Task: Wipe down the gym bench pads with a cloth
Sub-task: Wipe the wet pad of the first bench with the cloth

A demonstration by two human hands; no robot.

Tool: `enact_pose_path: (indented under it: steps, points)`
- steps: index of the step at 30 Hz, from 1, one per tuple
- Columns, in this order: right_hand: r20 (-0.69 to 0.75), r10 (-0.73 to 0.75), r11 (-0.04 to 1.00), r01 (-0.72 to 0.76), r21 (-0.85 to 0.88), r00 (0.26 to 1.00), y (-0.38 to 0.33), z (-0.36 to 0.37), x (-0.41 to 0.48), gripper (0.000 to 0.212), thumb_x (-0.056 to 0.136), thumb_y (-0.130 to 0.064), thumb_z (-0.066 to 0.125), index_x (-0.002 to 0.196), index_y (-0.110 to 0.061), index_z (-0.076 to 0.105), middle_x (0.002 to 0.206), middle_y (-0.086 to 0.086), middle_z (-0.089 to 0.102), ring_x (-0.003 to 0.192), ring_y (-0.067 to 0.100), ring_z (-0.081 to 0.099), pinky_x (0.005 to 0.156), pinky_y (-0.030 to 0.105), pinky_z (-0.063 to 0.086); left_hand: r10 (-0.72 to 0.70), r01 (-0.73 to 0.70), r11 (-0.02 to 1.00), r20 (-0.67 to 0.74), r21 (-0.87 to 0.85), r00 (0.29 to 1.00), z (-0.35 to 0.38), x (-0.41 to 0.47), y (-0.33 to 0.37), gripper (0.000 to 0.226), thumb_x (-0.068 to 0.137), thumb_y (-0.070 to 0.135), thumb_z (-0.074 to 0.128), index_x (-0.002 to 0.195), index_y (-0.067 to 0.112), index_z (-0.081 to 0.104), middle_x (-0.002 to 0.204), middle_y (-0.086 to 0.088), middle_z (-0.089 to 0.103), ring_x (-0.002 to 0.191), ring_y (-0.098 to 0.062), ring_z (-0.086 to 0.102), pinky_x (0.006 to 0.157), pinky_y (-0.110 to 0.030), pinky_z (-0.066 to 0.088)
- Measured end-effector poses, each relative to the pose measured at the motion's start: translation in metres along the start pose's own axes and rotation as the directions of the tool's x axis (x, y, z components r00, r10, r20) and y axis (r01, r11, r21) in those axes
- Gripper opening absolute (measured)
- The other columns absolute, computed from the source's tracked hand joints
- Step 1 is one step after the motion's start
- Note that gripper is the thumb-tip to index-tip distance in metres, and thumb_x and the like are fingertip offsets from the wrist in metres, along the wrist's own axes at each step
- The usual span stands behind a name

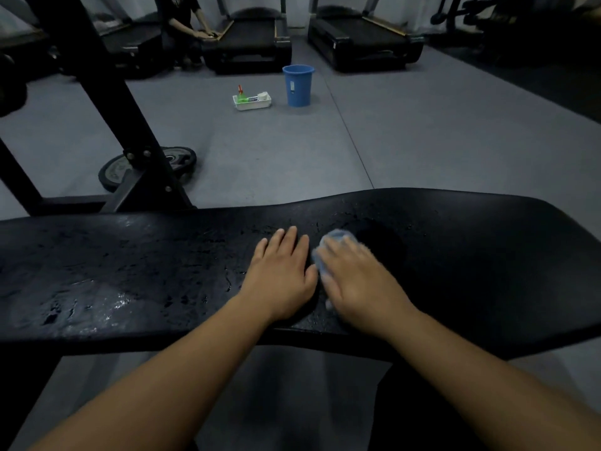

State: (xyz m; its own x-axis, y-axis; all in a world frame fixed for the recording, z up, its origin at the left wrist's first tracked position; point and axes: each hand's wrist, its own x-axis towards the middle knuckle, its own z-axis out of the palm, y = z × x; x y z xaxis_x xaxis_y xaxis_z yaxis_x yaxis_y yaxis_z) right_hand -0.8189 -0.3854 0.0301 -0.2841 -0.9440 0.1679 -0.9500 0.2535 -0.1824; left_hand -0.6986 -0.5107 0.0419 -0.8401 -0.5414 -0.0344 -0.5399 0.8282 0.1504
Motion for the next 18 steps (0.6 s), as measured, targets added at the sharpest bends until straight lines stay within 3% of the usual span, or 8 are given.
enact_pose_path:
  steps: [1,3,8,10,12,14,18]
  points:
    - [0.041,-0.059,0.997,0.057,0.048,0.997,-0.003,-0.008,-0.018,0.059,0.097,-0.046,0.022,0.149,-0.023,0.039,0.159,-0.002,0.031,0.148,0.022,0.023,0.121,0.040,0.021,0.016,-0.017,1.000,0.027,0.018,1.000,-0.002,-0.001,-0.002,0.065,0.103,0.048,0.026,0.160,0.020,0.012,0.168,-0.005,0.002,0.154,-0.021,-0.001,0.125,-0.045,0.004]
    - [0.042,-0.026,0.997,0.023,0.076,0.999,0.021,-0.015,-0.027,0.059,0.099,-0.048,0.026,0.154,-0.026,0.032,0.162,-0.007,0.024,0.151,0.017,0.016,0.123,0.034,0.014,0.030,-0.032,0.999,0.051,0.042,0.998,-0.006,0.006,-0.005,0.065,0.103,0.049,0.026,0.160,0.020,0.012,0.168,-0.005,0.002,0.154,-0.021,-0.001,0.124,-0.045,0.005]
    - [-0.005,0.245,0.969,-0.245,-0.039,0.969,0.054,-0.006,0.059,0.062,0.093,-0.052,0.020,0.133,-0.016,0.051,0.147,0.005,0.046,0.137,0.029,0.037,0.111,0.045,0.034,-0.004,0.004,1.000,0.018,-0.030,1.000,-0.004,0.026,0.020,0.064,0.101,0.046,0.032,0.158,0.019,0.018,0.168,-0.003,0.007,0.154,-0.019,0.003,0.124,-0.046,0.004]
    - [-0.012,0.166,0.986,-0.166,-0.019,0.986,0.036,0.001,0.065,0.064,0.093,-0.048,0.019,0.135,-0.014,0.052,0.149,0.006,0.045,0.139,0.031,0.035,0.113,0.045,0.031,-0.032,0.031,0.998,-0.017,-0.054,0.999,0.003,0.021,0.029,0.064,0.102,0.045,0.028,0.159,0.019,0.016,0.168,-0.004,0.007,0.154,-0.019,0.002,0.124,-0.047,0.003]
    - [0.018,-0.002,0.997,0.001,0.078,1.000,0.029,-0.006,0.039,0.066,0.094,-0.045,0.018,0.144,-0.014,0.047,0.155,0.005,0.040,0.145,0.026,0.030,0.119,0.043,0.024,-0.009,0.008,0.999,-0.032,-0.036,0.999,0.007,0.014,0.029,0.065,0.101,0.049,0.024,0.159,0.020,0.014,0.168,-0.004,0.006,0.154,-0.019,0.001,0.125,-0.047,0.003]
    - [0.045,-0.083,0.989,0.076,0.128,0.996,0.045,-0.018,0.016,0.061,0.097,-0.041,0.024,0.151,-0.018,0.039,0.159,-0.001,0.033,0.148,0.018,0.024,0.122,0.036,0.019,0.018,-0.018,1.000,-0.004,0.013,1.000,0.009,0.008,0.028,0.071,0.098,0.056,0.020,0.159,0.020,0.010,0.168,-0.003,0.002,0.154,-0.019,-0.002,0.124,-0.048,0.003]
    - [-0.026,0.189,0.982,-0.188,0.037,0.982,0.096,-0.016,0.071,0.048,0.098,-0.032,0.035,0.142,-0.018,0.048,0.153,0.003,0.041,0.142,0.023,0.032,0.114,0.035,0.028,0.044,-0.046,0.998,0.057,0.046,0.997,0.001,0.023,0.027,0.071,0.100,0.054,0.025,0.160,0.020,0.009,0.168,-0.001,-0.003,0.154,-0.018,-0.005,0.124,-0.048,0.002]
